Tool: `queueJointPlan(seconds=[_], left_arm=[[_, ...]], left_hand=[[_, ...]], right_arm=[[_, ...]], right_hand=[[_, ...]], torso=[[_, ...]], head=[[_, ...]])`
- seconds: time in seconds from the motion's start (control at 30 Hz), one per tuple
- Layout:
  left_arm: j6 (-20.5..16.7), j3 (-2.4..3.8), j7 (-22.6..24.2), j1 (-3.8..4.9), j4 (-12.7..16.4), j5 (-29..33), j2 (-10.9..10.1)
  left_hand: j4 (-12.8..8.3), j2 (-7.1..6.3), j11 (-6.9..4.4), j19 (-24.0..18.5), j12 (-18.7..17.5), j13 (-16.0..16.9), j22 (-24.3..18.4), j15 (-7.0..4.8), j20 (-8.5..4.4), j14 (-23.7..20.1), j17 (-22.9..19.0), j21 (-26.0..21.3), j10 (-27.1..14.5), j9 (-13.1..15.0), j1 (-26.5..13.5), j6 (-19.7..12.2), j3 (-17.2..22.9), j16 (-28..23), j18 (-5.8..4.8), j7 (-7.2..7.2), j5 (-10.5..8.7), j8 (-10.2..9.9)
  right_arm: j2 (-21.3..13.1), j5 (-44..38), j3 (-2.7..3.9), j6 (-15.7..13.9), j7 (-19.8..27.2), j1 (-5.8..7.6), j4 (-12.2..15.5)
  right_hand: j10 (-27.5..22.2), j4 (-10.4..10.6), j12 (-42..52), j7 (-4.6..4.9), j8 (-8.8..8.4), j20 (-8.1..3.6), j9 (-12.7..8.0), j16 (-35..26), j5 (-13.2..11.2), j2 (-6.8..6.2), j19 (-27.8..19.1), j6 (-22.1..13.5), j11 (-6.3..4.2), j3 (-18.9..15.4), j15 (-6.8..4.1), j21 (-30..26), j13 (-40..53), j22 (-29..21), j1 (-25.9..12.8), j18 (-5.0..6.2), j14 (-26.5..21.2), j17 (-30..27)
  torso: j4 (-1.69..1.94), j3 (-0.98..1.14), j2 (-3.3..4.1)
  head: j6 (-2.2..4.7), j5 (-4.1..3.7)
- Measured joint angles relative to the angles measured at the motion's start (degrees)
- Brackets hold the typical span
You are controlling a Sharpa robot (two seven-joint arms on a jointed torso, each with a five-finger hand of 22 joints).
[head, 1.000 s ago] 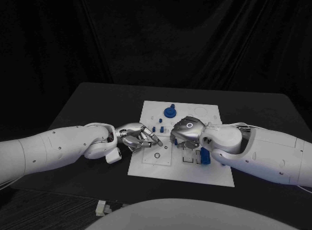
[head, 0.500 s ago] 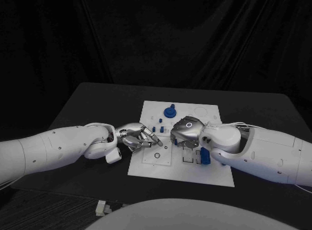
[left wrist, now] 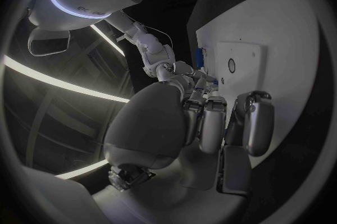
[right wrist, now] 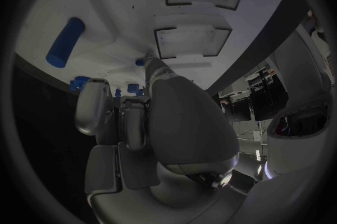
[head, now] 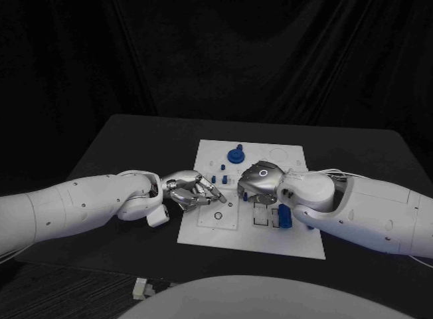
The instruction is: Assemble the parts on the task board
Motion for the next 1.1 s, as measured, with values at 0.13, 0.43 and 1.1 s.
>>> queueJointPlan(seconds=[0.13,0.43,1.1], left_arm=[[0.0,0.00,0.0,0.00,0.0,0.0,0.0],[0.1,0.00,0.0,-0.02,-0.1,0.0,0.1],[0.2,0.00,0.0,-0.05,-0.2,0.0,0.1]], left_hand=[[0.0,0.00,0.00,0.0,0.0,0.0,0.0,0.00,0.00,0.0,0.0,0.0,0.0,0.0,0.0,0.0,0.0,0.0,0.00,0.00,0.00,0.0],[0.0,0.00,0.00,-0.2,0.0,0.0,0.0,0.00,0.20,0.0,0.0,-0.2,0.0,0.0,0.0,0.0,0.0,0.0,0.00,0.00,0.00,0.0],[0.0,0.00,0.00,-0.2,0.0,0.0,0.0,0.00,0.20,0.0,0.0,-0.2,0.0,0.0,0.0,0.0,0.0,0.0,0.00,0.00,0.00,0.0]], right_arm=[[0.1,0.0,0.00,0.1,0.0,0.00,-0.2],[0.4,0.0,0.08,0.4,0.1,0.00,-0.6],[1.0,0.0,0.21,0.4,0.5,0.05,-1.6]], right_hand=[[0.0,0.0,0.0,0.00,0.00,0.00,-0.1,0.0,-0.1,0.00,0.0,0.0,0.00,0.0,0.00,0.0,0.0,0.0,0.0,-0.01,0.0,0.0],[0.0,0.0,0.0,0.00,0.00,0.00,-0.2,0.0,-0.8,0.00,0.0,0.0,0.00,0.0,0.00,0.0,0.0,0.0,0.0,0.00,0.0,0.0],[0.0,-0.5,0.0,0.18,1.24,0.00,-0.2,0.0,0.2,1.53,0.0,4.5,0.00,-0.2,0.00,0.1,0.0,0.0,-1.5,0.00,0.0,0.0]], torso=[[0.00,0.00,0.00],[0.00,0.00,-0.01],[0.00,0.00,0.00]], head=[[0.00,0.00],[0.00,0.07],[0.00,0.22]])
